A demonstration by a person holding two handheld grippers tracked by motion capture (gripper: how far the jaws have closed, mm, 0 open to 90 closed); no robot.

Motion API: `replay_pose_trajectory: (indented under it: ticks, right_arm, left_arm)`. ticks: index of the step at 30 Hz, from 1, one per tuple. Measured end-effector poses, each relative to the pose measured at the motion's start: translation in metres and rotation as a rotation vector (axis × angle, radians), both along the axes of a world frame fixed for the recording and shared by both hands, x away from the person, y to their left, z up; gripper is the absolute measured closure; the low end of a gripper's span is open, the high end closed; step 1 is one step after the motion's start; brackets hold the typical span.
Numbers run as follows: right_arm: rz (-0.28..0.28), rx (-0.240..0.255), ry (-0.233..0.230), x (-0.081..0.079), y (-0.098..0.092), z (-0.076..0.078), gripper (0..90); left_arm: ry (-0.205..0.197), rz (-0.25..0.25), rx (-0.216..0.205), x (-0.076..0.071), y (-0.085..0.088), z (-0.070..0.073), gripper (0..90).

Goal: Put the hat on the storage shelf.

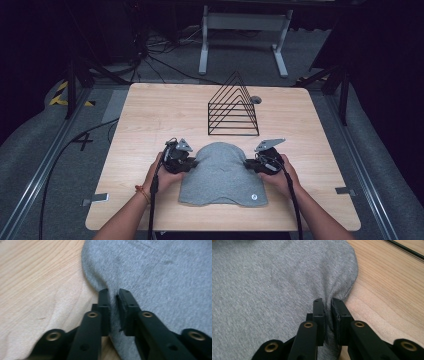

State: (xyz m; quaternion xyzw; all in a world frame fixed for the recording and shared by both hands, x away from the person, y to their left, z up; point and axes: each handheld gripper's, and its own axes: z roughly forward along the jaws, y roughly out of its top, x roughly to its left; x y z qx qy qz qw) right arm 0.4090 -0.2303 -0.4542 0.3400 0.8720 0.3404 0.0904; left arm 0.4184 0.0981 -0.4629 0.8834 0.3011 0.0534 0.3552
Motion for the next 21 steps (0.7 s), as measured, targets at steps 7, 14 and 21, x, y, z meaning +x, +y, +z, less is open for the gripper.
replay_pose_trajectory:
  ticks: [7,14,21]
  right_arm:
    - [0.009,0.036,-0.039,-0.004,-0.006,0.01,83.7]
    - [0.015,0.072,-0.124,-0.014,-0.018,0.04,83.8]
    - [-0.001,0.104,-0.199,-0.022,-0.034,0.07,83.9]
  left_arm:
    - [-0.065,-0.015,-0.002,-0.007,-0.005,0.016,84.4]
    - [-0.149,-0.062,-0.03,-0.008,-0.02,0.045,84.6]
    - [-0.241,-0.105,-0.039,-0.008,-0.037,0.084,84.7]
